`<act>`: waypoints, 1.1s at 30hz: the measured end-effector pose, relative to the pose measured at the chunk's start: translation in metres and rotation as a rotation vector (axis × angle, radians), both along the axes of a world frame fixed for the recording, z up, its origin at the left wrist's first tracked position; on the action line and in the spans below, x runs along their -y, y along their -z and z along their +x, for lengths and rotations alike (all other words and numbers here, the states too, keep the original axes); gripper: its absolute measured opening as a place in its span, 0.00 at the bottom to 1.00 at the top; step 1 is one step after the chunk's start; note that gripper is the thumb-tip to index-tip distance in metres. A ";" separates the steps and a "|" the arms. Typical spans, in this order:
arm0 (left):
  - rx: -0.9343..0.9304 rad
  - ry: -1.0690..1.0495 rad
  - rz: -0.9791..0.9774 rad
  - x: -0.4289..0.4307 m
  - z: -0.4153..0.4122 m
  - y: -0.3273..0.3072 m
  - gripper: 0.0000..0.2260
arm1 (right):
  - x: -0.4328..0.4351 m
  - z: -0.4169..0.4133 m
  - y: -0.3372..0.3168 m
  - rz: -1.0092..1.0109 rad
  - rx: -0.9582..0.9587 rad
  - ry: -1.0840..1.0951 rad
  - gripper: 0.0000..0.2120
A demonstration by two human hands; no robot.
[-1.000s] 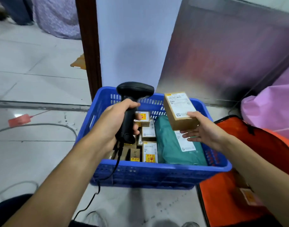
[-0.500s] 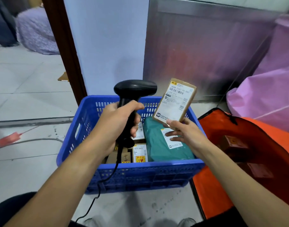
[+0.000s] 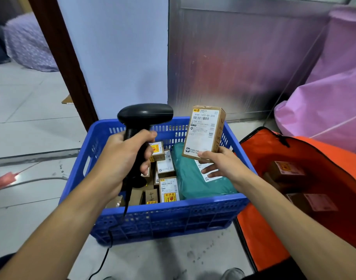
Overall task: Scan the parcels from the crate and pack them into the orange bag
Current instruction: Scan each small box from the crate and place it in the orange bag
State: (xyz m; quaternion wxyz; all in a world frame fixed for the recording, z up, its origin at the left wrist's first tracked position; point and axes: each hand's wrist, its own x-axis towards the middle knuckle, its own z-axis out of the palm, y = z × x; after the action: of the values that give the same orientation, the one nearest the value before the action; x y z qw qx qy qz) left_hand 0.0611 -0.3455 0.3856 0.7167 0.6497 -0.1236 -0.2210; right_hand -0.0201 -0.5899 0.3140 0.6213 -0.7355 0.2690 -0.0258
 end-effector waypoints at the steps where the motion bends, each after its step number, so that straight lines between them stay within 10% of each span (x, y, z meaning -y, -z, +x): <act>1: 0.003 0.006 0.007 0.001 -0.001 -0.001 0.09 | 0.000 -0.001 0.000 0.001 0.003 -0.004 0.16; 33: 0.005 0.006 0.062 0.011 -0.002 0.008 0.10 | 0.009 -0.007 -0.001 -0.057 0.009 0.035 0.17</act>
State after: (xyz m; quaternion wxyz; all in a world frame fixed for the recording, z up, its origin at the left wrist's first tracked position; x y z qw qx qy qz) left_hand 0.0591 -0.3566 0.3781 0.6953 0.6718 -0.1203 -0.2253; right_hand -0.0274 -0.5985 0.3152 0.6006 -0.7480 0.2784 -0.0476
